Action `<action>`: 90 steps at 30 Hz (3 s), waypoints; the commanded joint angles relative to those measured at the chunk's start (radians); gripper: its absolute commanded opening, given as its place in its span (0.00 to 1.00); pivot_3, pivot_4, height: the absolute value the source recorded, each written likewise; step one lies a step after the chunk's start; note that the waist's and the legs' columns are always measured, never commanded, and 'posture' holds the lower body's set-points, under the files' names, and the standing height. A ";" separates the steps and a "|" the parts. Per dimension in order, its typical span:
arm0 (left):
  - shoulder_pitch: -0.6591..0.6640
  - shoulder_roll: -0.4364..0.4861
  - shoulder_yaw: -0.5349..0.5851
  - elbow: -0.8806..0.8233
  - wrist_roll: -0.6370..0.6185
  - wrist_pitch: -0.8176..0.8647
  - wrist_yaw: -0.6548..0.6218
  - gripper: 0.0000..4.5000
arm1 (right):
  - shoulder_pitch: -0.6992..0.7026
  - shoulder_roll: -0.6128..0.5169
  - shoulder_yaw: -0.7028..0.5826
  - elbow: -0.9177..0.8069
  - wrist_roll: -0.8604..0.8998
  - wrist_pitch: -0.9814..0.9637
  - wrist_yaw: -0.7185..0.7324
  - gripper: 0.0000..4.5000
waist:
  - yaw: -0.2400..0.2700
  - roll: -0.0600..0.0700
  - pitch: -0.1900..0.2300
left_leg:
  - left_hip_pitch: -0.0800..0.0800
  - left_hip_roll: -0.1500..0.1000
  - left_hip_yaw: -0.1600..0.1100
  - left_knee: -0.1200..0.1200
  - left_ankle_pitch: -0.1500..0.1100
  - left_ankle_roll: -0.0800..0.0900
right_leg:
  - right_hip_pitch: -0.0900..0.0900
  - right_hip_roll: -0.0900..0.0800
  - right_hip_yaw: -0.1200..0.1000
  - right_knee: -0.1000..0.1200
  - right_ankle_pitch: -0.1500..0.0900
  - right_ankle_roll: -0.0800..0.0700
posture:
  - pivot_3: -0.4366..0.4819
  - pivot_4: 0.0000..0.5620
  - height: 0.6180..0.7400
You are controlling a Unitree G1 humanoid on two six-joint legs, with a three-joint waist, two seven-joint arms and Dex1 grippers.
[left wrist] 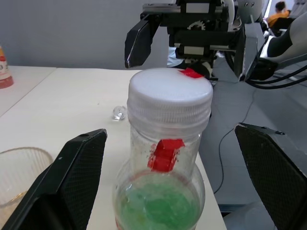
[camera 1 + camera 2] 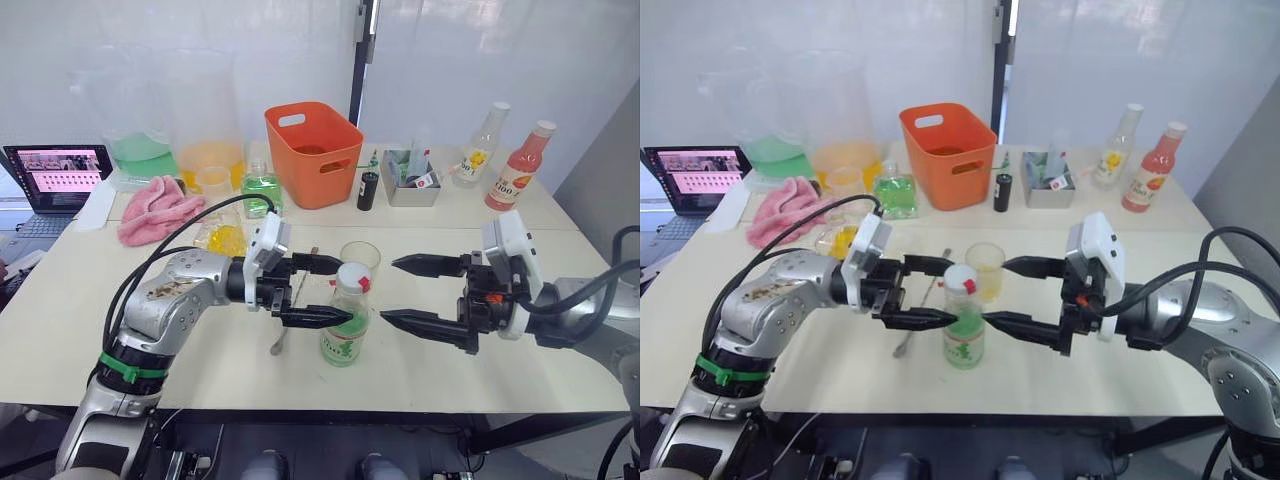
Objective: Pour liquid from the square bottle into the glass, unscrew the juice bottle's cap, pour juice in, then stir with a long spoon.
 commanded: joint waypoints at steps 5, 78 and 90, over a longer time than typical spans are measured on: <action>-0.041 -0.021 -0.005 0.030 0.034 -0.029 -0.034 1.00 | 0.015 -0.025 -0.032 -0.047 0.052 -0.013 -0.054 1.00 | 0.000 0.000 0.000 | 0.000 0.000 0.000 0.000 0.000 0.000 | 0.000 0.000 0.000 0.000 0.000 0.000 | 0.48 0.27 0.99; 0.002 -0.027 -0.003 -0.024 0.077 -0.052 -0.041 0.34 | -0.475 0.052 0.450 0.471 -0.174 -0.249 0.346 0.39 | -0.002 0.000 0.000 | -0.002 0.000 0.000 0.000 0.001 0.001 | -0.001 0.001 0.001 -0.002 0.000 0.001 | 0.48 0.27 0.99; -0.004 -0.059 -0.004 0.005 0.090 -0.112 -0.073 0.34 | -0.425 0.105 0.351 0.240 -0.167 -0.115 0.201 0.39 | 0.001 0.000 0.000 | -0.005 0.000 -0.001 0.000 0.001 0.001 | -0.005 -0.001 0.001 0.002 0.000 0.001 | 0.48 0.27 0.99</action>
